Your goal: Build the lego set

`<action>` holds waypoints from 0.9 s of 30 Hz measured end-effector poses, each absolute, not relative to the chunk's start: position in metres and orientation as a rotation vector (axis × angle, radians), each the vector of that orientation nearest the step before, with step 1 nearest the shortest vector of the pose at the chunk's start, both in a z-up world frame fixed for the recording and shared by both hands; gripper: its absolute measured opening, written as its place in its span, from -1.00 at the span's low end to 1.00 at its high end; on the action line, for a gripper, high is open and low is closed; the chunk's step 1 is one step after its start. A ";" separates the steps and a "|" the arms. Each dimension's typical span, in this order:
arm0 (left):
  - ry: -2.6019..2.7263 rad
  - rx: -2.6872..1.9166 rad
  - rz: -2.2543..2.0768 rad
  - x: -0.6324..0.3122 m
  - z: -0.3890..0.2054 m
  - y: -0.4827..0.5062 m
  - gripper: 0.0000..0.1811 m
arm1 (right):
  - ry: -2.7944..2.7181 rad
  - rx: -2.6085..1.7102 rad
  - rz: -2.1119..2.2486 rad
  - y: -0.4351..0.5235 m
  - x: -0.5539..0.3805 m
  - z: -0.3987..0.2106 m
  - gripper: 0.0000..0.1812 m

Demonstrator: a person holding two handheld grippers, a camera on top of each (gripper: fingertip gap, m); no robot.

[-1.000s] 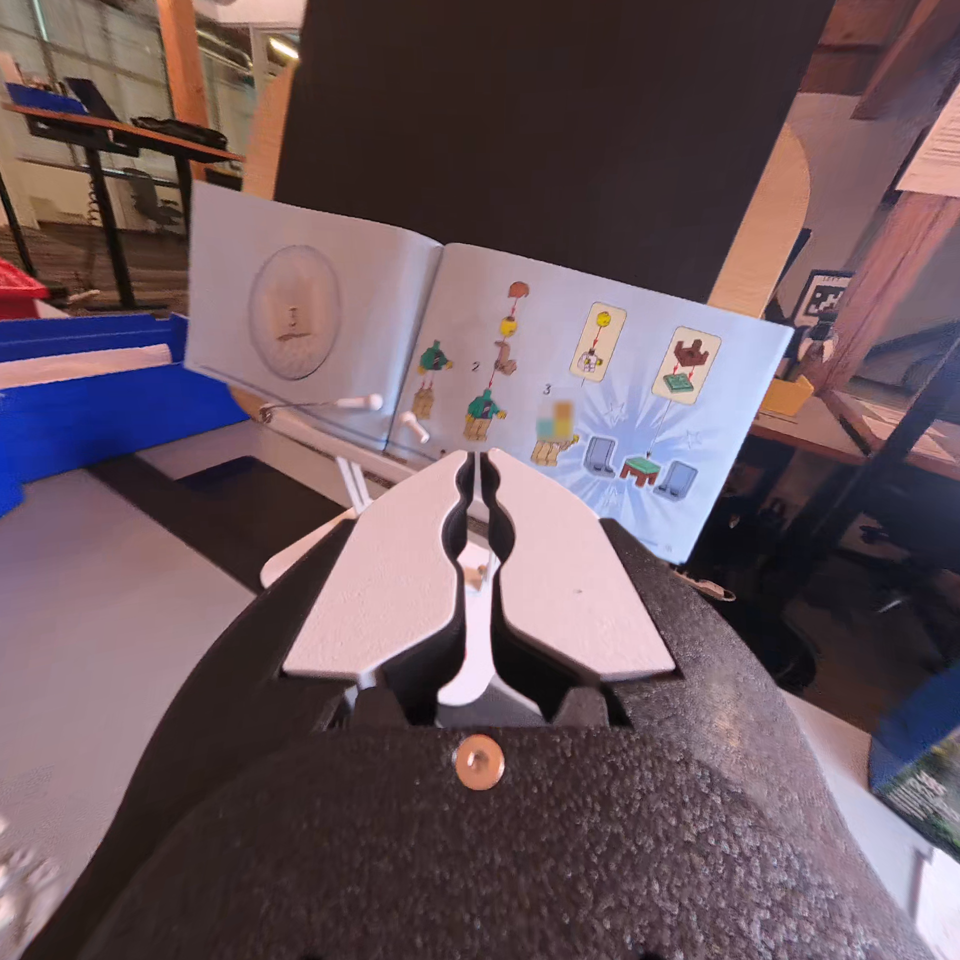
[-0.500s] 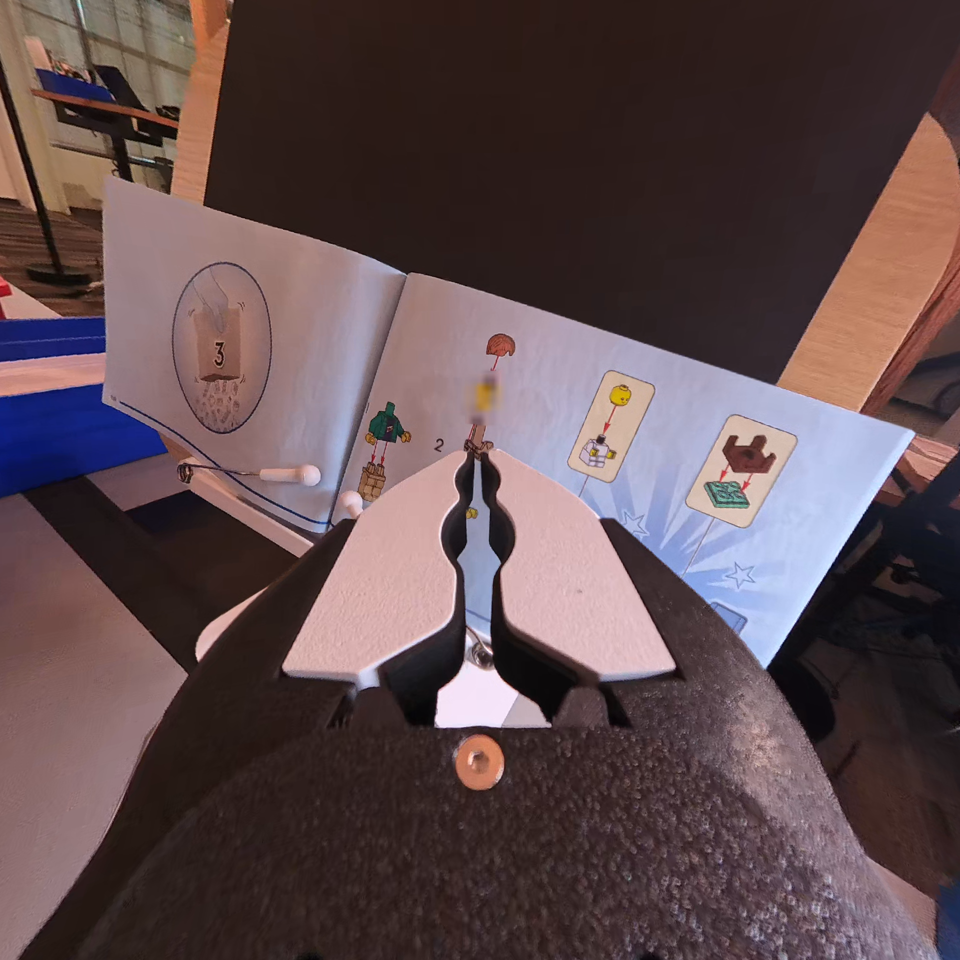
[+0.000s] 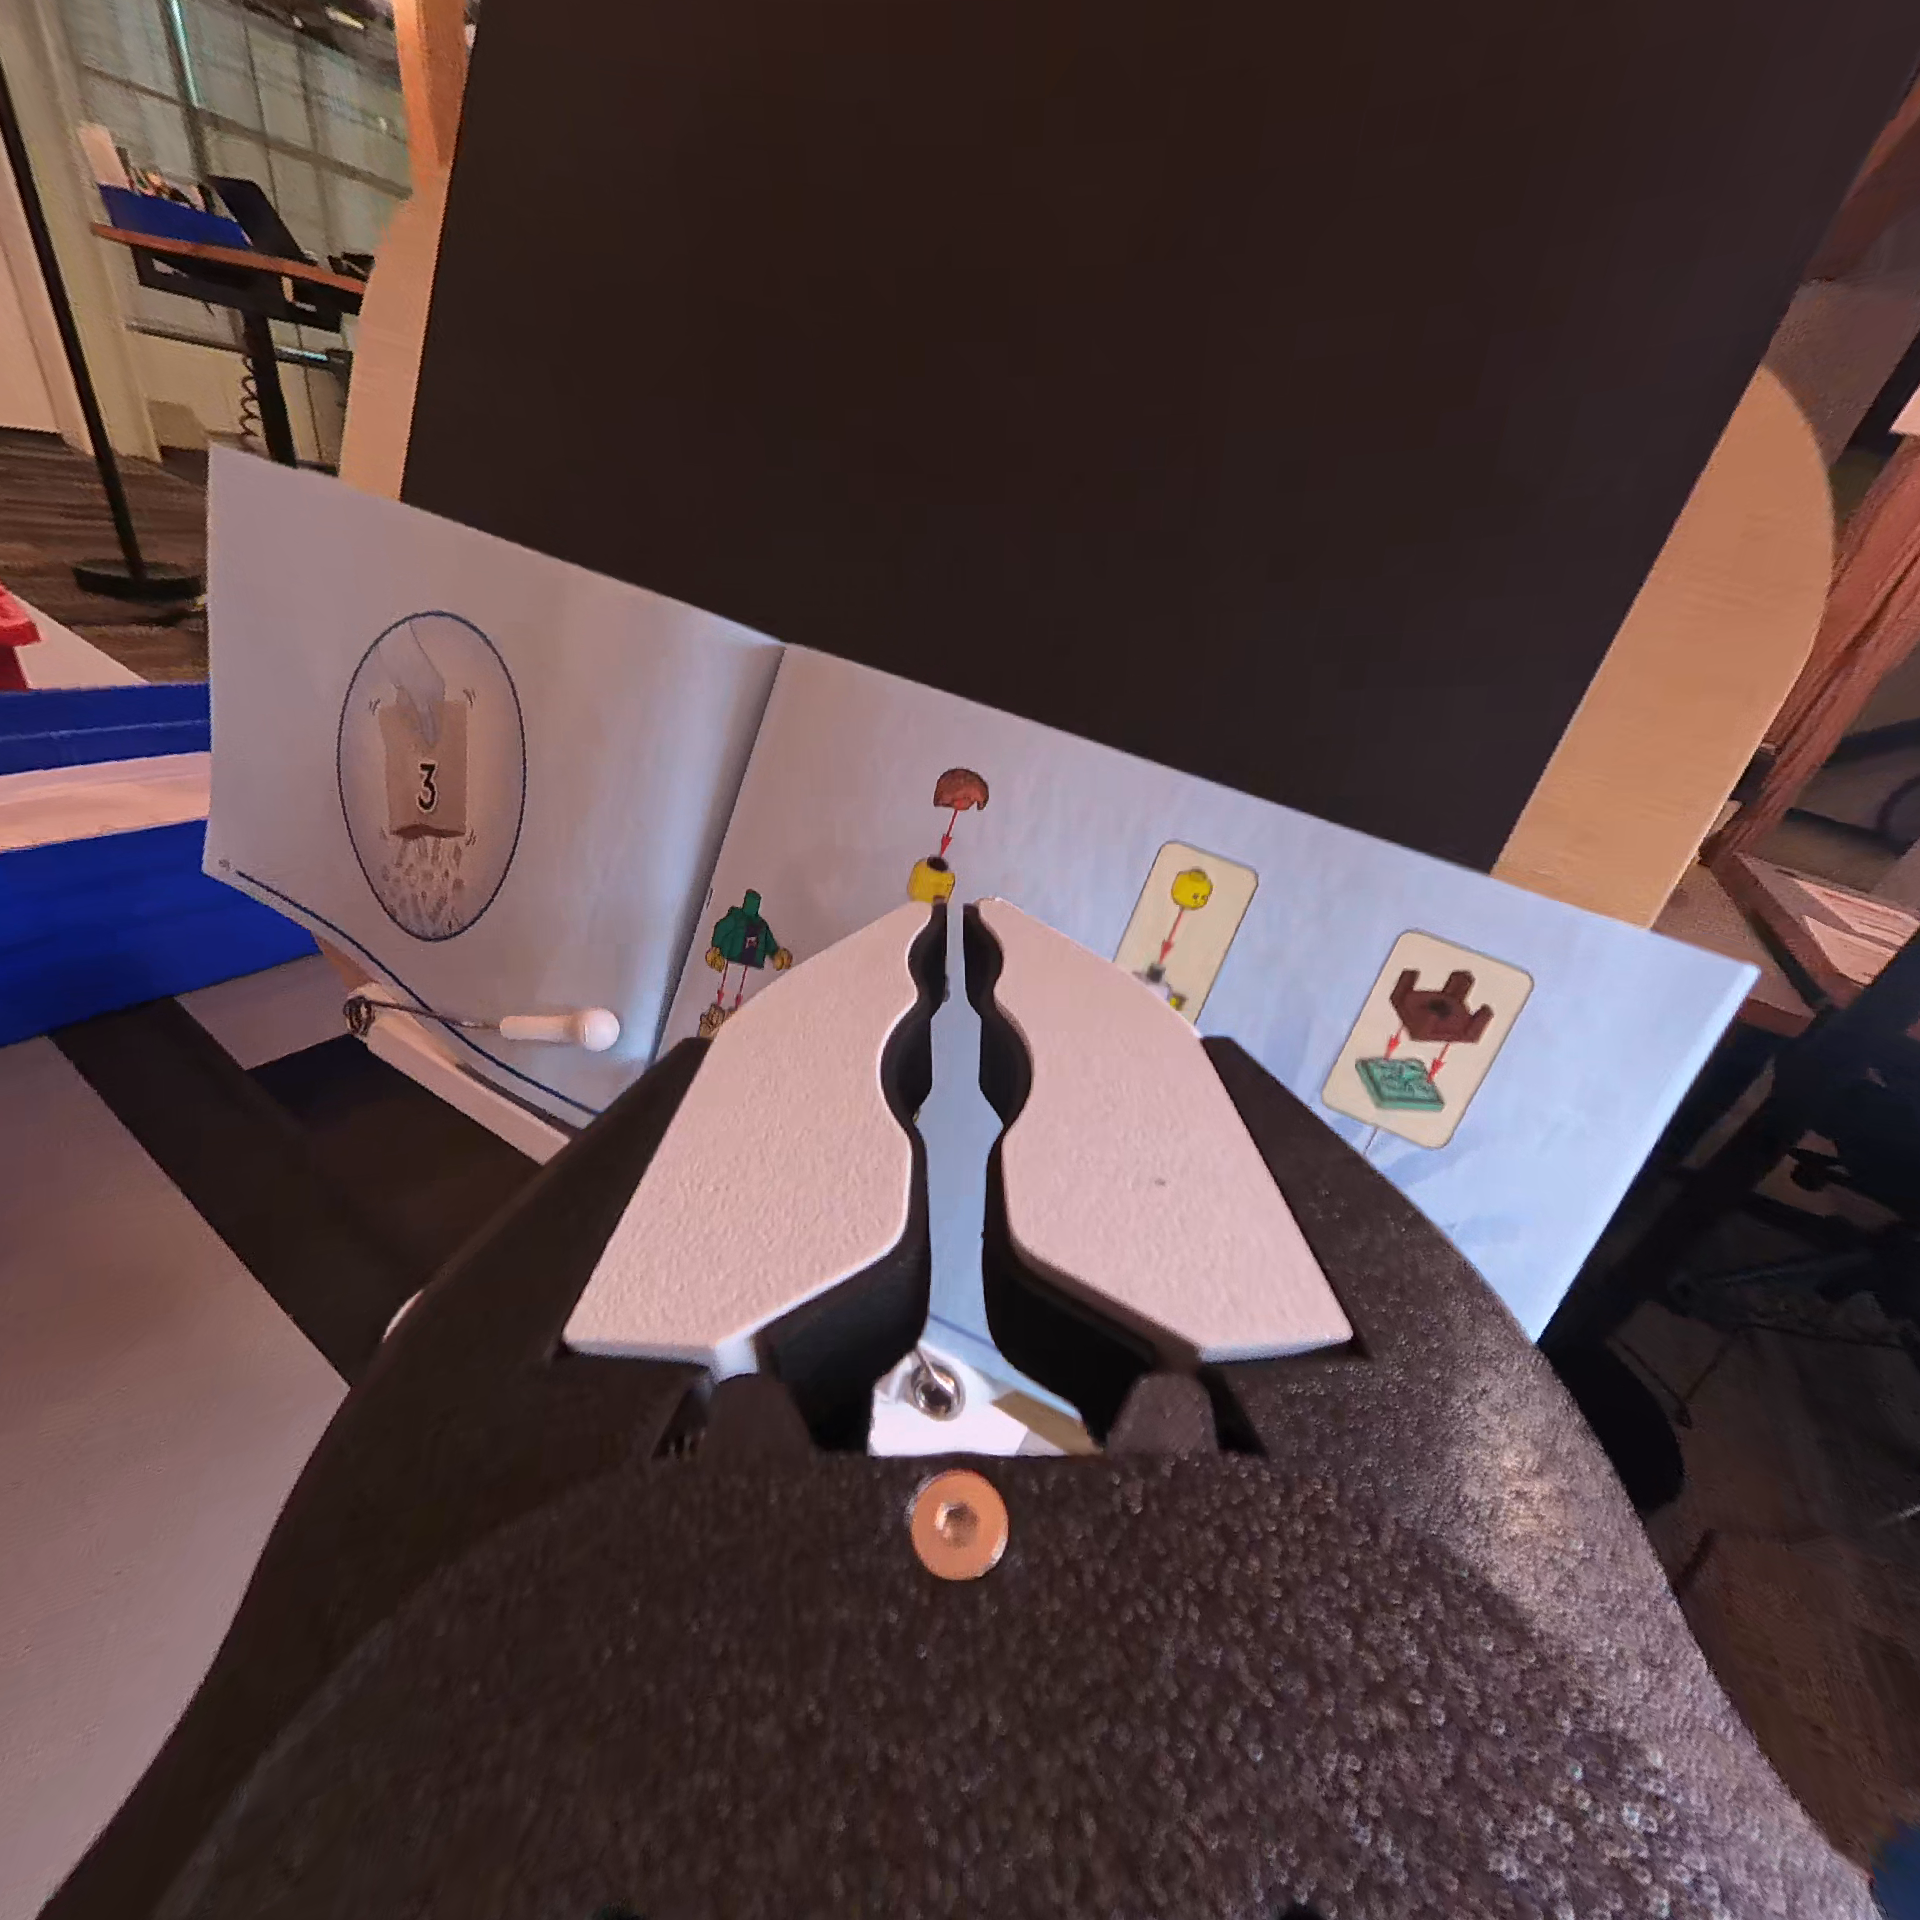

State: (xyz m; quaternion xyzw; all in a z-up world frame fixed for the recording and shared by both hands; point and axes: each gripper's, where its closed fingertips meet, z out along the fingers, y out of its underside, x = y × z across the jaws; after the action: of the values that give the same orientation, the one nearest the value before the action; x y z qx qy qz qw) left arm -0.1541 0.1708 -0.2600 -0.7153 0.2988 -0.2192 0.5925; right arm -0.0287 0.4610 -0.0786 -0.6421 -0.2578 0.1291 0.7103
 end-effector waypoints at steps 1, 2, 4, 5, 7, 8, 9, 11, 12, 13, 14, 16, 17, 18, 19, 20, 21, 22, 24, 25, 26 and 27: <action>0.696 -1.665 -0.509 -0.154 -0.260 0.171 -0.86 | -0.573 -1.419 0.285 0.462 -0.029 -0.075 -0.97; 0.698 -1.666 -0.509 -0.154 -0.260 0.171 -0.86 | -0.574 -1.411 0.283 0.463 -0.029 -0.070 -0.97; 0.700 -1.666 -0.508 -0.154 -0.261 0.171 -0.86 | -0.575 -1.401 0.280 0.465 -0.029 -0.062 -0.97; 0.699 -1.667 -0.508 -0.154 -0.261 0.171 -0.86 | -0.575 -1.400 0.281 0.465 -0.029 -0.059 -0.97; 0.699 -1.668 -0.509 -0.154 -0.261 0.171 -0.86 | -0.575 -1.400 0.280 0.466 -0.029 -0.057 -0.97; 0.701 -1.669 -0.510 -0.154 -0.261 0.171 -0.86 | -0.577 -1.400 0.277 0.466 -0.028 -0.057 -0.97; 0.701 -1.670 -0.509 -0.154 -0.261 0.171 -0.86 | -0.579 -1.400 0.275 0.466 -0.028 -0.057 -0.97; 0.703 -1.669 -0.509 -0.154 -0.261 0.171 -0.86 | -0.579 -1.402 0.278 0.465 -0.027 -0.059 -0.97; 0.702 -1.670 -0.509 -0.154 -0.261 0.171 -0.86 | -0.578 -1.404 0.281 0.465 -0.026 -0.060 -0.97; 0.701 -1.671 -0.510 -0.154 -0.261 0.171 -0.86 | -0.577 -1.407 0.283 0.464 -0.026 -0.062 -0.97; 0.699 -1.671 -0.510 -0.154 -0.261 0.171 -0.86 | -0.579 -1.411 0.285 0.463 -0.025 -0.064 -0.97; 0.698 -1.674 -0.510 -0.154 -0.261 0.171 -0.86 | -0.586 -1.415 0.284 0.459 -0.024 -0.067 -0.96; 0.699 -1.674 -0.509 -0.154 -0.261 0.171 -0.86 | -0.591 -1.416 0.285 0.457 -0.024 -0.068 -0.96; 0.700 -1.675 -0.509 -0.154 -0.262 0.171 -0.86 | -0.597 -1.420 0.287 0.455 -0.024 -0.070 -0.96; 0.700 -1.676 -0.508 -0.154 -0.262 0.171 -0.86 | -0.603 -1.425 0.287 0.453 -0.024 -0.073 -0.96; 0.701 -1.676 -0.507 -0.154 -0.262 0.171 -0.86 | -0.608 -1.430 0.285 0.452 -0.023 -0.075 -0.96; 0.702 -1.676 -0.507 -0.154 -0.262 0.171 -0.86 | -0.611 -1.434 0.282 0.451 -0.023 -0.078 -0.96; 0.703 -1.677 -0.506 -0.154 -0.262 0.171 -0.86 | -0.614 -1.438 0.280 0.450 -0.022 -0.080 -0.96; 0.703 -1.676 -0.505 -0.154 -0.262 0.171 -0.86 | -0.621 -1.448 0.276 0.450 -0.022 -0.084 -0.96; 0.701 -1.676 -0.505 -0.154 -0.262 0.171 -0.86 | -0.625 -1.453 0.276 0.449 -0.022 -0.087 -0.96; 0.699 -1.676 -0.506 -0.154 -0.262 0.172 -0.86 | -0.628 -1.459 0.278 0.448 -0.022 -0.089 -0.96; 0.697 -1.676 -0.507 -0.155 -0.262 0.172 -0.86 | -0.631 -1.468 0.286 0.446 -0.022 -0.092 -0.95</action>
State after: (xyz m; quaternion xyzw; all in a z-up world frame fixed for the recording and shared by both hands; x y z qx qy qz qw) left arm -0.1547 0.1718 -0.2618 -0.7195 0.2990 -0.2176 0.5879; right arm -0.0222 0.4457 -0.0921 -0.6561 -0.2819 0.1277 0.6883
